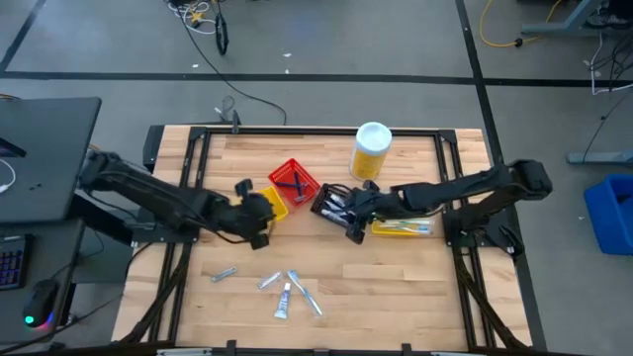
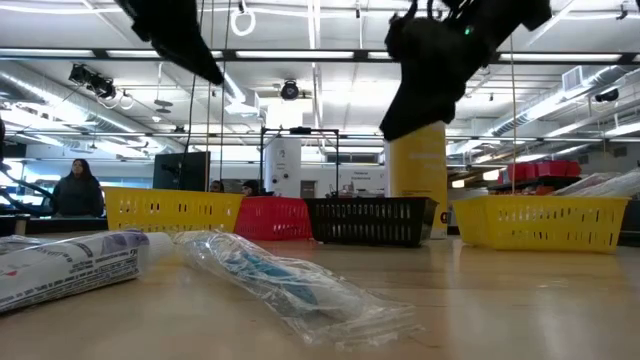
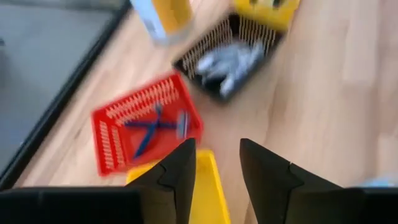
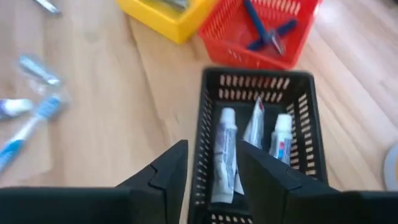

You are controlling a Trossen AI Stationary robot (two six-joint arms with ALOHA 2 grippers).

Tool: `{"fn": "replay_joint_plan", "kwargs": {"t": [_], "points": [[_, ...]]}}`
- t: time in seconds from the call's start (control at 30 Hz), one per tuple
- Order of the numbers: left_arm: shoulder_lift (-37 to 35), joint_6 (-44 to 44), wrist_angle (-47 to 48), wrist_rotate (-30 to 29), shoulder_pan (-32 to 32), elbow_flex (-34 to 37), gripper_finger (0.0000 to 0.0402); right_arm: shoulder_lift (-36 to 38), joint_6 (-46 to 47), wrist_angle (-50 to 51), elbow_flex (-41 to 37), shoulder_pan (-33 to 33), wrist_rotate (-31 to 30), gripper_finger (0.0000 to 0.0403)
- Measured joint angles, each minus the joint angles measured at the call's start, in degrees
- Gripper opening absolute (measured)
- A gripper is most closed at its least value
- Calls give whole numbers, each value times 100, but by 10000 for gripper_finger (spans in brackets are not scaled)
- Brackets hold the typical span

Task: Pick & Place Travel size toiletries
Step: Put the nail cutter into the left yellow bin

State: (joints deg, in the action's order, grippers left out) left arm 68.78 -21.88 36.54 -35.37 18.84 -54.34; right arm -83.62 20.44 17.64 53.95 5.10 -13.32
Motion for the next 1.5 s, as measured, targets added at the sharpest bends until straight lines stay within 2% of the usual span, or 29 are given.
{"fn": "replay_joint_plan", "kwargs": {"t": [0.1, 0.3, 0.37, 0.6, 0.77, 1.03, 1.23, 1.5], "points": [[-561, -20, -461, -54, 106, 536, 127, 106, -58, -140, 9, 76, -4, 137], [-1191, 169, -1834, 676, 113, 1683, 121, 84, -195, -260, 4, 224, -2, 137], [-1340, 155, -2055, 711, 114, 1870, 121, 84, -255, -342, 4, 253, -2, 147], [-1445, 379, -2389, 731, 115, 1931, 121, 81, -496, -667, 4, 271, -7, 200], [-1445, 403, -2553, 833, 148, 1931, 121, 81, -537, -776, 4, 288, -1, 224], [-1387, 296, -2614, 913, 224, 1927, 121, 80, -486, -911, 4, 522, 4, 225], [-1209, 105, -2798, 1016, 336, 1921, 121, 19, -112, -1134, 4, 883, 7, 223], [-766, 9, -3188, 1018, 735, 1929, 121, -820, 116, -2520, 5, 1558, 6, 247]]}}
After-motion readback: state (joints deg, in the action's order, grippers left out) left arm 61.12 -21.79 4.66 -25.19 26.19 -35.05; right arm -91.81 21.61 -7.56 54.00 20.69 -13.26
